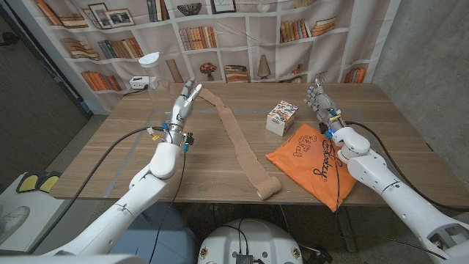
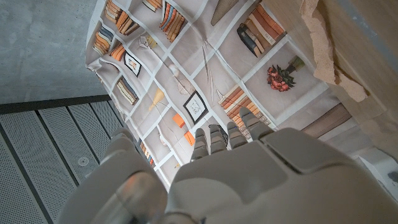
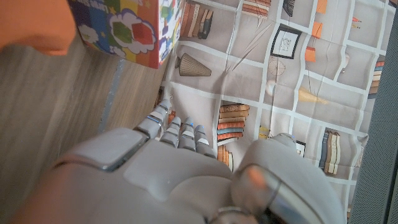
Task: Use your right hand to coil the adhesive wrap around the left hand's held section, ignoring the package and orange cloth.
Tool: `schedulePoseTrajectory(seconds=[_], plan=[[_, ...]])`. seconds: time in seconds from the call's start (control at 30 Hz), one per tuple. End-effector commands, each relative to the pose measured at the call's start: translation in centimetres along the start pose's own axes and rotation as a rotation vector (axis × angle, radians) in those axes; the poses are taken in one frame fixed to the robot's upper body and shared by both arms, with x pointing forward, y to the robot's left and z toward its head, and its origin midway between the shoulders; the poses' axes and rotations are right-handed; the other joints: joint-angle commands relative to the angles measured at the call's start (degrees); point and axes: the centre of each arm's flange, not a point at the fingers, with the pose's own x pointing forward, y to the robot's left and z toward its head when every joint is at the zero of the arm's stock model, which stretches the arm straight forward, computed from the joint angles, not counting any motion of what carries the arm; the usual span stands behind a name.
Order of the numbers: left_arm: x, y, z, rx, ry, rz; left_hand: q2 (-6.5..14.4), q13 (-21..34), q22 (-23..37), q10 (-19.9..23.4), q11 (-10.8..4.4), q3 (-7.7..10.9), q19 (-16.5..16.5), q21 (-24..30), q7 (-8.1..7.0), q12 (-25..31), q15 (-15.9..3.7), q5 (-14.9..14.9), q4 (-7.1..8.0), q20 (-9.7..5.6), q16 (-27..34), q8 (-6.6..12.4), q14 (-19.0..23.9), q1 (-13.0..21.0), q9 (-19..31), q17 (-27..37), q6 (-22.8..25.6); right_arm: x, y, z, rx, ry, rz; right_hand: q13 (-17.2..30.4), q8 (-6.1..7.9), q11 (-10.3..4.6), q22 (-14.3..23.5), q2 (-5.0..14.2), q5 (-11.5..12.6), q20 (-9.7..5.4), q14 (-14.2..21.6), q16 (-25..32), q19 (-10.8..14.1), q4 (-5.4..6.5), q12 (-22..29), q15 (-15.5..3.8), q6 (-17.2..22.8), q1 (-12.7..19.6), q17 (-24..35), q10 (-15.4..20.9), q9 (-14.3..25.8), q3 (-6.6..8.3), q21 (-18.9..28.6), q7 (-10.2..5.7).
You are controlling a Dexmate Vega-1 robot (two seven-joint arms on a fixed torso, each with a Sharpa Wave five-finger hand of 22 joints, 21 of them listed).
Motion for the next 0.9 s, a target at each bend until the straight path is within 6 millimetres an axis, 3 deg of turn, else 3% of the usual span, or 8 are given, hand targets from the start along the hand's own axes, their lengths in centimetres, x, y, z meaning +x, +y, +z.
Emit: schedulePoseTrajectory(seconds=[0.03,0.17,0.43,0.5,0.53,0.73,0.9], plan=[[-0.5,0.7,0.9,0.067,-0.043,0.072,-0.2,0.2,0.0,1.9,0.06,0.31,4.0,1.2,0.47,0.8,0.06,0.2,-0.75,-0.63,0.7,0.42,2.1,1.3,0.1,0.0,0.9,-0.5,-0.9,-0.3,0.005,0.004,-0.022,0.2,0.48,-0.54,0.1,-0.05,-0.2,-2.53,-0.1,0.2,-0.2,-0.53,0.4,-1.26,0.2,0.6,0.0,0.3,0.2,-0.02,0.4,-0.32],[-0.7,0.8,1.0,0.083,-0.048,0.088,-0.4,0.2,-0.1,2.8,0.57,0.34,6.7,1.7,0.67,1.0,0.21,0.2,-1.08,-0.45,0.7,0.34,3.5,1.9,0.1,0.0,1.1,-0.7,-1.0,-0.3,0.014,-0.003,-0.020,0.2,0.48,-0.76,0.1,-0.07,-0.3,-2.48,0.4,0.4,0.4,-0.65,0.5,-1.55,0.2,0.8,-0.1,0.5,0.2,0.04,0.7,-0.55],[-0.6,1.1,1.3,0.112,-0.039,0.098,-0.6,0.2,-0.1,1.5,0.54,0.32,3.9,0.0,0.72,0.2,0.31,0.2,-1.22,-0.35,-0.2,-0.08,1.6,2.5,0.1,0.0,0.4,-0.6,-0.8,0.2,0.011,-0.021,-0.026,0.2,0.41,-0.83,0.1,-0.17,-0.4,-1.84,1.2,0.6,2.3,-0.87,0.4,-0.90,0.0,1.0,-0.1,0.4,0.1,0.12,1.3,-0.66],[-0.6,1.2,1.5,0.122,-0.045,0.110,-0.7,0.2,-0.1,1.3,0.44,0.26,3.3,-0.3,0.65,0.1,0.24,0.1,-1.19,-0.42,-0.3,-0.18,1.1,2.5,0.1,0.0,0.2,-0.6,-0.8,0.2,0.016,-0.024,-0.033,0.1,0.38,-1.56,0.1,-0.47,-0.6,0.68,3.3,1.1,6.1,-1.20,0.3,2.31,-0.1,1.2,-0.1,-0.1,0.1,0.15,2.1,-1.61],[-0.7,1.3,1.6,0.120,-0.047,0.115,-0.7,0.2,-0.1,1.3,0.43,0.24,3.0,-0.4,0.65,0.1,0.28,0.1,-1.18,-0.46,-0.3,-0.19,1.0,2.4,0.1,0.0,0.1,-0.6,-0.8,0.3,0.013,-0.028,-0.030,0.1,0.39,-1.68,0.1,-0.54,-0.6,1.26,4.1,1.3,6.8,-1.29,0.3,2.62,-0.1,1.3,-0.1,0.0,0.1,0.16,2.2,-1.73],[-1.0,1.3,2.0,0.129,-0.053,0.146,-0.9,0.2,0.0,0.9,0.47,0.12,1.7,-0.9,0.88,-0.1,0.27,0.1,-1.09,-0.29,-0.4,-0.26,0.4,2.4,0.1,0.0,-0.1,-0.5,-0.7,0.3,0.005,-0.030,-0.017,0.1,0.29,-0.93,0.1,-0.56,-0.7,-1.09,2.9,0.5,6.4,-1.55,0.2,-0.01,-0.5,1.5,-0.1,-0.2,0.2,0.29,1.3,-1.24],[-1.2,1.5,2.2,0.139,-0.057,0.190,-1.0,0.2,0.0,0.1,0.80,-0.04,0.9,-1.1,1.23,-0.4,0.54,0.1,-0.97,0.13,-0.4,-0.28,-0.2,2.2,0.1,0.0,-0.2,-0.5,-0.6,0.6,-0.005,-0.037,-0.010,0.1,0.30,-0.73,0.1,-0.46,-0.7,-1.34,2.4,0.3,5.8,-1.50,0.3,-0.38,-0.6,1.4,0.0,0.0,0.2,0.33,1.0,-0.80]])
